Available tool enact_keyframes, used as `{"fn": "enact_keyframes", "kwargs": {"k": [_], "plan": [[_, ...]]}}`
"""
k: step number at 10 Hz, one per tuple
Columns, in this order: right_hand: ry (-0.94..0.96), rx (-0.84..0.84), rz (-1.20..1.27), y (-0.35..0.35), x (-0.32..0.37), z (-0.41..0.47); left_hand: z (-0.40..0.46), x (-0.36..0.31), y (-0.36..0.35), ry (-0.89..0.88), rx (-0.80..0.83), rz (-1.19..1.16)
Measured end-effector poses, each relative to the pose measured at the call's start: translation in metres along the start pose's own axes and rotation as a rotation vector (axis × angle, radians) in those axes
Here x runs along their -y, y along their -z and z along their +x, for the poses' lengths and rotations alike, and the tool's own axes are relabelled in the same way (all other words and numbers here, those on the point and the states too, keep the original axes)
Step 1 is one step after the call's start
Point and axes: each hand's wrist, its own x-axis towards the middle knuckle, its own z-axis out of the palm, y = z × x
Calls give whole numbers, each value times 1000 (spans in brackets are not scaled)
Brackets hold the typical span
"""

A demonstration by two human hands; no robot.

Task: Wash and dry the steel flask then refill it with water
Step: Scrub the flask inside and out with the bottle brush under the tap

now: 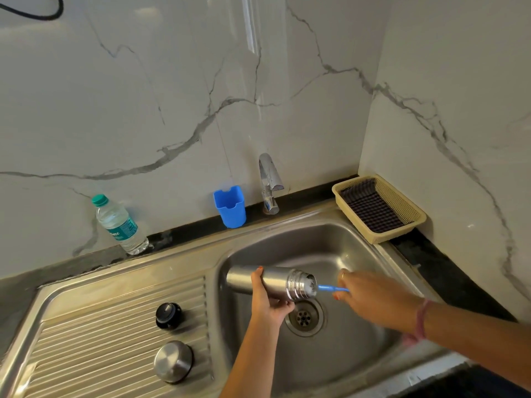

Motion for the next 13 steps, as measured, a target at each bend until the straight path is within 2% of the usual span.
{"fn": "enact_keyframes", "kwargs": {"k": [1, 2, 3, 4, 5, 6, 7, 8, 9, 10, 11, 12, 13], "plan": [[189, -238, -443, -12, 3, -13, 1, -1, 0, -4, -11, -10], [150, 10, -232, -1, 12, -19, -1, 1, 0, -5, 6, -7], [-306, 402, 767, 10, 7, -12, -3, 4, 2, -8, 42, -10], [-611, 641, 1460, 17, 10, -11, -1, 4, 1, -9, 66, -22], [-297, 373, 615, 4, 12, -19, -2, 4, 1, -27, 65, -3], [61, -80, -264, -15, 11, -33, -5, 3, 1, -33, 38, -26], [110, -122, -312, -11, 21, -38, -5, 5, 1, -28, 33, -16], [-101, 112, 122, 4, 21, -31, -6, 8, 5, -15, 39, -14], [-432, 482, 977, 15, 4, -19, -8, 7, 7, 9, 55, -32], [-516, 642, 1130, 25, -9, -23, -10, 6, 7, -2, 63, -19], [-507, 683, 1140, 30, -18, -27, -11, 4, 7, -21, 48, -27], [-453, 631, 1069, 25, -20, -35, -10, 1, 8, -38, 47, -26], [-169, 266, 333, 12, -12, -45, -10, 4, 8, -49, 51, -21]]}}
